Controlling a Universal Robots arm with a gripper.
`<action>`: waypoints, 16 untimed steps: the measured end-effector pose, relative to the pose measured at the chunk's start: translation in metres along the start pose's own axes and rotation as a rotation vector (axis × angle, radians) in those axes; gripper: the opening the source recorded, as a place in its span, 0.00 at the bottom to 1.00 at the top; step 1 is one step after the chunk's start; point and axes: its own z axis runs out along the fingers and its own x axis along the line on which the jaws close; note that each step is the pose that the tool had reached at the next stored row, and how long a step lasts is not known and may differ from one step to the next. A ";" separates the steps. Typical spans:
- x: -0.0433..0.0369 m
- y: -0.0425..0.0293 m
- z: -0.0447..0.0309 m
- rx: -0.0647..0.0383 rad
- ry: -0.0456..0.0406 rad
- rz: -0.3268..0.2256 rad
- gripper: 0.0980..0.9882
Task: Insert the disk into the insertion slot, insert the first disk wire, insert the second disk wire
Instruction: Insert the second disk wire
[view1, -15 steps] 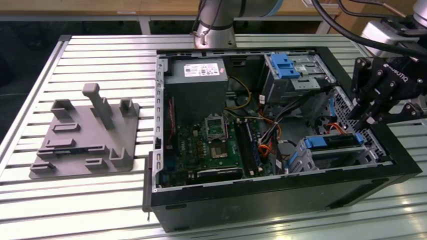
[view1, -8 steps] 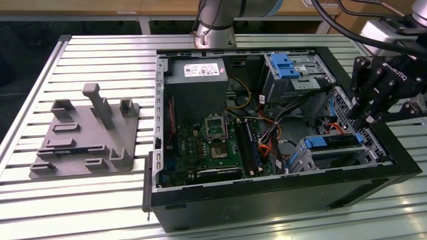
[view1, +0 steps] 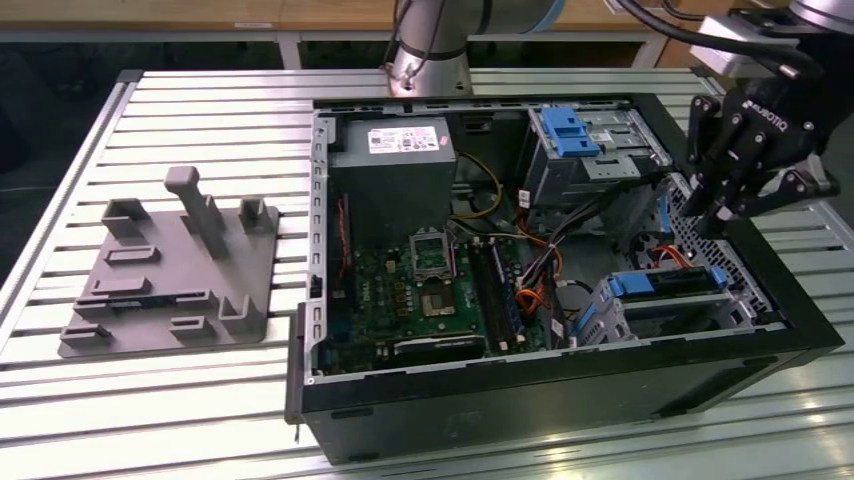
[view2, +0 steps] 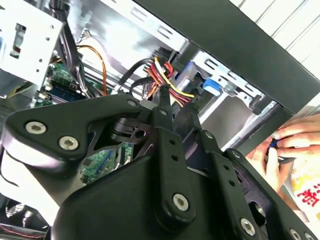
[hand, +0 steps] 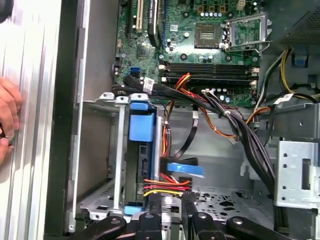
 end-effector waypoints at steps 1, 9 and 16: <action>-0.0035 -0.0002 -0.0002 -0.001 0.0143 0.001 0.22; -0.0296 -0.0014 -0.0002 -0.009 0.1470 0.005 0.22; -0.0508 -0.0004 0.0005 -0.016 0.2569 0.009 0.22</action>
